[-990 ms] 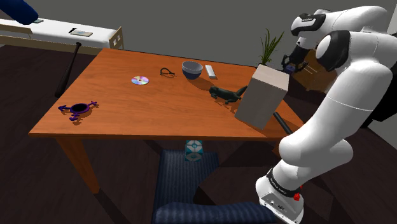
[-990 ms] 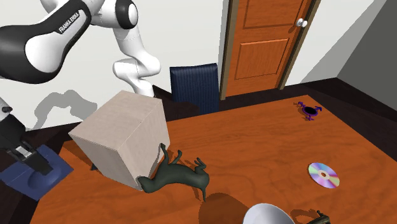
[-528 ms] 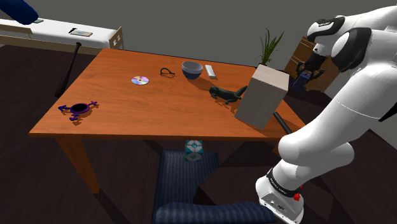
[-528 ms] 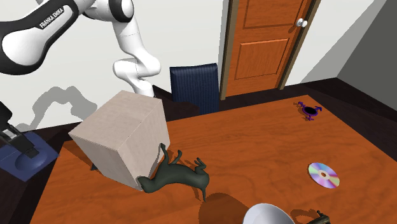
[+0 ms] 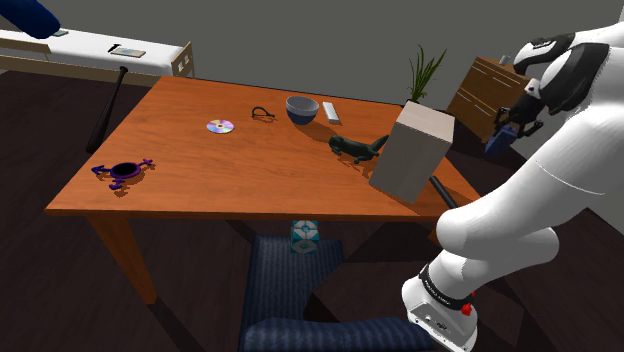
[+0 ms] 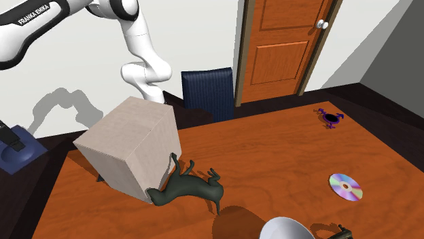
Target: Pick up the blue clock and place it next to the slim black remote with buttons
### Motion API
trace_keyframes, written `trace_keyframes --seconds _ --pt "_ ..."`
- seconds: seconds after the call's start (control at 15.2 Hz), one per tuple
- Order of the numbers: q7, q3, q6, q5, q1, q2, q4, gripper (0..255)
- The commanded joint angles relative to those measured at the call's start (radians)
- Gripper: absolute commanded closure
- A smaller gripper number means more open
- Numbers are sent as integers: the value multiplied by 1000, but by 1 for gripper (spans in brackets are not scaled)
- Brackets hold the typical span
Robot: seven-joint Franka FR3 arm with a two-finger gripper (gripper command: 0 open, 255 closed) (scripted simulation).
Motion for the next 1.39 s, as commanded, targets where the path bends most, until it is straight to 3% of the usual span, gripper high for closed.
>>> trace_keyframes --seconds 0.0,1.32 --pt "-29 -15 2 -10 -15 -18 -17 255" --pt "-64 -23 263 36 -23 53 -219 255"
